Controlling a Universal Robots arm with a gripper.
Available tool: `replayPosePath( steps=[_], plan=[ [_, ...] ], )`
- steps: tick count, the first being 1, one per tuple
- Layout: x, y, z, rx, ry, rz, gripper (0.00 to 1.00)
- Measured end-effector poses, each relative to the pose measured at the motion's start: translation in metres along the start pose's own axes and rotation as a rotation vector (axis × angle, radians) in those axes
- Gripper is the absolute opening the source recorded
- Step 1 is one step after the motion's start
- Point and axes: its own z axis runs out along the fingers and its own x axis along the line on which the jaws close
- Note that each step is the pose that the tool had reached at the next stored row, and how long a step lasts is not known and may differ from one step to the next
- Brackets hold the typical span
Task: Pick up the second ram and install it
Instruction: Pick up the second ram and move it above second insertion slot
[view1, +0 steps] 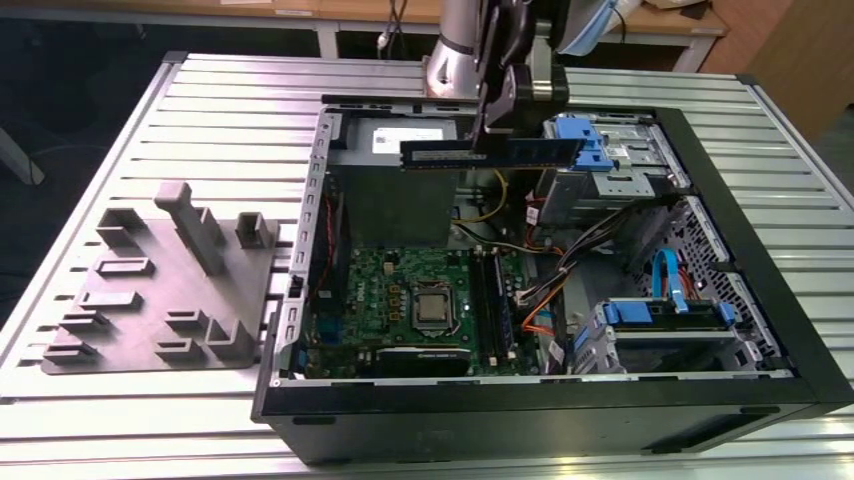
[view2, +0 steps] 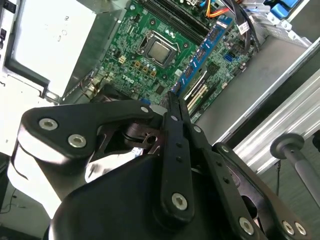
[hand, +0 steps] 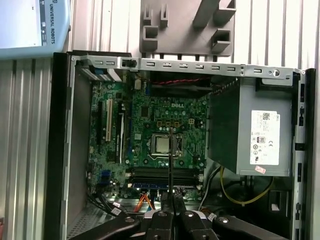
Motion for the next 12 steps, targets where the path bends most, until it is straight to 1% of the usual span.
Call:
replayPosePath(
  steps=[8,12],
  plan=[
    [0.0006,0.0008,0.0143,0.0001,-0.0001,0.000,0.09],
    [-0.0001,0.0028,0.0177,0.0000,0.0000,0.000,0.09]
  ],
)
